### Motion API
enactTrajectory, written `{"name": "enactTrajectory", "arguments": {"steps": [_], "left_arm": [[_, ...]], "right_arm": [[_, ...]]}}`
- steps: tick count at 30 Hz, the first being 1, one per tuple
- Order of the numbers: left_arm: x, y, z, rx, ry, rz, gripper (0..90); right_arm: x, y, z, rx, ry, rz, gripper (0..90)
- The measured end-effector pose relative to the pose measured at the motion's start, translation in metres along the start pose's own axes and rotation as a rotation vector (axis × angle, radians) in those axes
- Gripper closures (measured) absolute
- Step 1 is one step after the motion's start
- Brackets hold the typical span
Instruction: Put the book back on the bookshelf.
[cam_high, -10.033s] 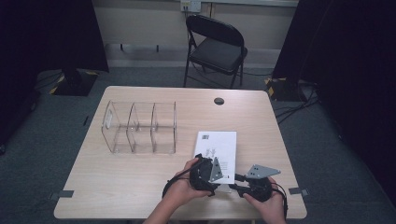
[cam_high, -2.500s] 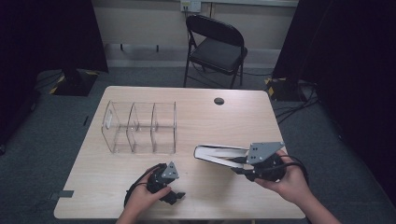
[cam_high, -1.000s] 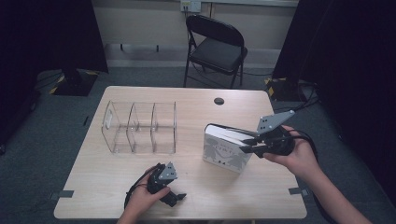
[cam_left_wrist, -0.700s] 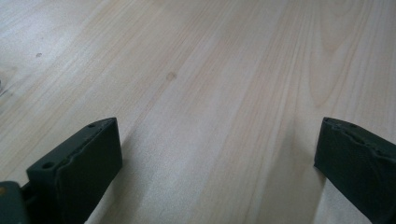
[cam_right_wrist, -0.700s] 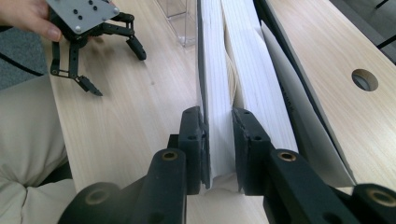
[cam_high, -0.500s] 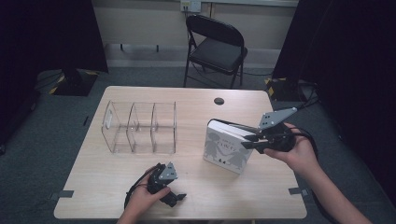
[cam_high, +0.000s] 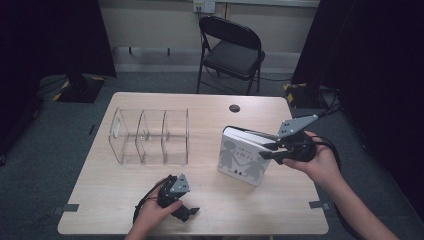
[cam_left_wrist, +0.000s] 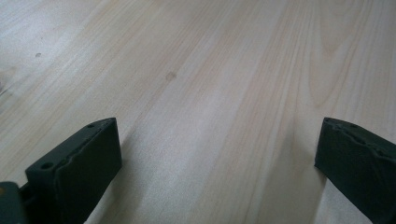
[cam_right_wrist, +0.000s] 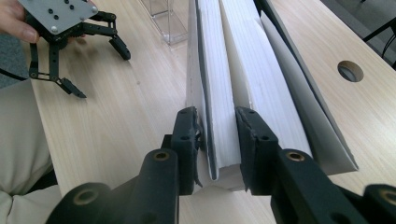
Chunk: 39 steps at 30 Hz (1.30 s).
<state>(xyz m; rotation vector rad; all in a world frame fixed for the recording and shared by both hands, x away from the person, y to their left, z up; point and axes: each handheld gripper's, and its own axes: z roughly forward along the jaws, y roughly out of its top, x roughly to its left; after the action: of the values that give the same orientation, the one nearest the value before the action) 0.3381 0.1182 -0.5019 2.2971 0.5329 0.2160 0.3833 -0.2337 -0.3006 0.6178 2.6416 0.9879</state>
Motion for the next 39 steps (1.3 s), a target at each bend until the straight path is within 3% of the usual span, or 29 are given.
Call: {"name": "enactTrajectory", "arguments": {"steps": [2,15,27,39], "left_arm": [[0.0000,0.0000,0.0000,0.000,0.000,0.000,0.0],[-0.0005,0.0002,0.0004,0.000,0.002,-0.002,0.0],[-0.0003,0.0002,0.0004,-0.001,0.001,-0.001,0.0],[-0.0002,0.0003,0.0005,-0.001,-0.001,0.000,0.0]], "right_arm": [[-0.0007,0.0007,0.0010,0.001,-0.002,0.007,64.7],[-0.0015,0.0008,0.0080,0.015,0.004,0.015,64.5],[0.0010,0.0077,0.0078,0.069,-0.024,-0.019,65.3],[0.0023,0.0091,0.0028,0.054,-0.037,-0.050,66.4]]}}
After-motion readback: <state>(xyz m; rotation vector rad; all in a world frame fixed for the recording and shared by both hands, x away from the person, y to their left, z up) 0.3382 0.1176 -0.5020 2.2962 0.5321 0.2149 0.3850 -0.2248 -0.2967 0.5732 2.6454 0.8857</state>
